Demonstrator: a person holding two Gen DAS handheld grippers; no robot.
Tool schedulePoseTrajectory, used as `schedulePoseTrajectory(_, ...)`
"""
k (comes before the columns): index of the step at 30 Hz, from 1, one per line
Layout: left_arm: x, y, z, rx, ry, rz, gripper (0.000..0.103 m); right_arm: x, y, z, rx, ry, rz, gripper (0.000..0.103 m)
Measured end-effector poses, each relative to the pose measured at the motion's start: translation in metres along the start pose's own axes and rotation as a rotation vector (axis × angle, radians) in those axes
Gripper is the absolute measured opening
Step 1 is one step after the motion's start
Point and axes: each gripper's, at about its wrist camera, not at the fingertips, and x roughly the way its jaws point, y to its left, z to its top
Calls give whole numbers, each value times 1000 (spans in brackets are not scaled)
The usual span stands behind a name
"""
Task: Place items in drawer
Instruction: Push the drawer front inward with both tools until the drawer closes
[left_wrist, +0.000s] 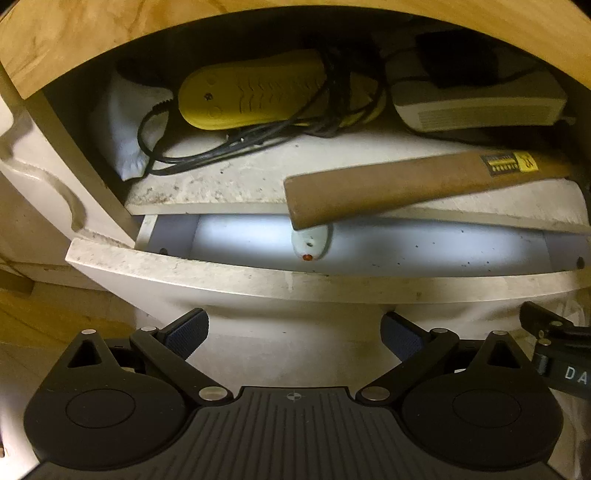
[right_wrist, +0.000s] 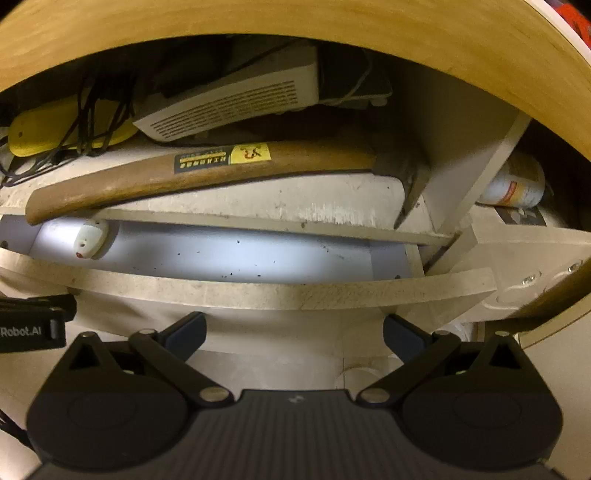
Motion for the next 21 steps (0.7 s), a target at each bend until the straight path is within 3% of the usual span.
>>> schedulePoseTrajectory(13,23,12,3,13,-29,8,103,-16,-5,-18,-10,-60,-14,102)
schedulePoseTrajectory(21,18,9,0,47,-39,16,103,-19,-5,-22,-16,-76,-17,103)
